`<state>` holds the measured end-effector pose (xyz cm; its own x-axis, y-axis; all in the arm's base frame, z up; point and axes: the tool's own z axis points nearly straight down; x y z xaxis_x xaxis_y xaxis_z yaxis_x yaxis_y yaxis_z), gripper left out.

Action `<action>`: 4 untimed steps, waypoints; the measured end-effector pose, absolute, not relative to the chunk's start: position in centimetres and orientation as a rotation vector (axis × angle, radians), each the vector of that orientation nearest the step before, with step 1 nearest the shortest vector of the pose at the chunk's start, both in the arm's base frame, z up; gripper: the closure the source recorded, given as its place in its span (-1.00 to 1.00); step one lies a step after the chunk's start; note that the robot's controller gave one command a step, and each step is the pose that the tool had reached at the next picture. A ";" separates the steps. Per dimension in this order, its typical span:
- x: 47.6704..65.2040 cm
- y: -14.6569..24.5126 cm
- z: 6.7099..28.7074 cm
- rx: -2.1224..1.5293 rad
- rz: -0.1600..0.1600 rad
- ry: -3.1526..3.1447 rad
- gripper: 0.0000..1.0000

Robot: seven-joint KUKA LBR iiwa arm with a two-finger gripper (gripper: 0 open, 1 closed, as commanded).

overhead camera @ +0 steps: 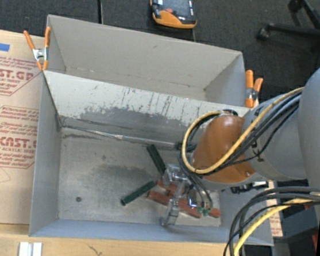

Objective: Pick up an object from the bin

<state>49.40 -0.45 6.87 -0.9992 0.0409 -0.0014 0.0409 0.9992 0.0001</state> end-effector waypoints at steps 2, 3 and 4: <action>49.2 -2.3 7.3 0.222 0.009 3.125 1.00; 49.0 -2.2 7.9 0.222 0.007 3.132 1.00; 48.8 -2.3 9.5 0.224 0.004 3.141 1.00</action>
Offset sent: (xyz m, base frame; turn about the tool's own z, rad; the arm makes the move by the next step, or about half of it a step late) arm 0.0000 0.0000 0.0000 0.0000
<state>48.83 -2.29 9.55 -0.9899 0.1418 0.0071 0.1418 0.9899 0.0021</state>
